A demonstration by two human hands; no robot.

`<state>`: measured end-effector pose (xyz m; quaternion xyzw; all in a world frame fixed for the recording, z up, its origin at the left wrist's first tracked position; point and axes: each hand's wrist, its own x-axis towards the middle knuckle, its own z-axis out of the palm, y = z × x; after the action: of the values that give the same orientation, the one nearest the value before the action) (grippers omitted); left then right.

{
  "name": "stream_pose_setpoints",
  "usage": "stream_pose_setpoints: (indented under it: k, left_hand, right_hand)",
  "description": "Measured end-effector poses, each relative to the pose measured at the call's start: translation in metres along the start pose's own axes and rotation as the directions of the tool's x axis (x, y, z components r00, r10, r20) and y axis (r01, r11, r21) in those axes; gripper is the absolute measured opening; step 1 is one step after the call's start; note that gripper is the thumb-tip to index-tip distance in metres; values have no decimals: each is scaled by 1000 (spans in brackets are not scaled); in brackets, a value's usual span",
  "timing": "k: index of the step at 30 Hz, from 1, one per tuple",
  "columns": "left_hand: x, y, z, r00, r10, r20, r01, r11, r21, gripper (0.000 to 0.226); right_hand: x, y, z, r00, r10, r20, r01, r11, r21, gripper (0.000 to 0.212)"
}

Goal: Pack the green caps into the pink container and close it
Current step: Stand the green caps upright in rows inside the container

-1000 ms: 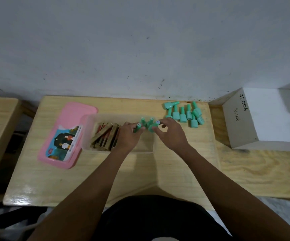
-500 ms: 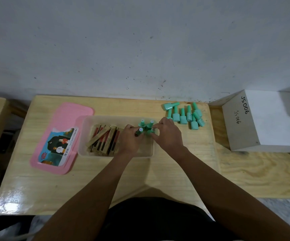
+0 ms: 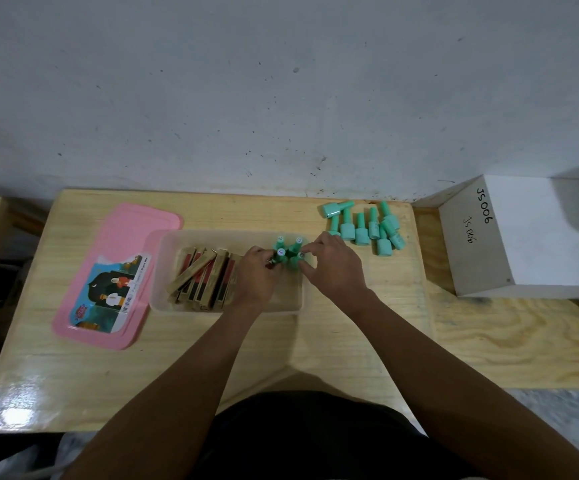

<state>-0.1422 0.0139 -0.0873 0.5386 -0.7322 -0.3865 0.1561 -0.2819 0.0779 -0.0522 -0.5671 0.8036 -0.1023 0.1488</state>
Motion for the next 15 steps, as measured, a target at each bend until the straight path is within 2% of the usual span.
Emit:
stream_pose_setpoints:
  k: [8, 15]
  left_hand:
    - [0, 2, 0, 1000, -3, -13, 3, 1000, -9, 22]
    - [1, 1, 0, 1000, -21, 10, 21, 1000, 5, 23]
  right_hand:
    - [-3, -1, 6, 998, 1, -59, -1, 1000, -4, 28]
    - [2, -4, 5, 999, 33, -12, -33, 999, 2, 30]
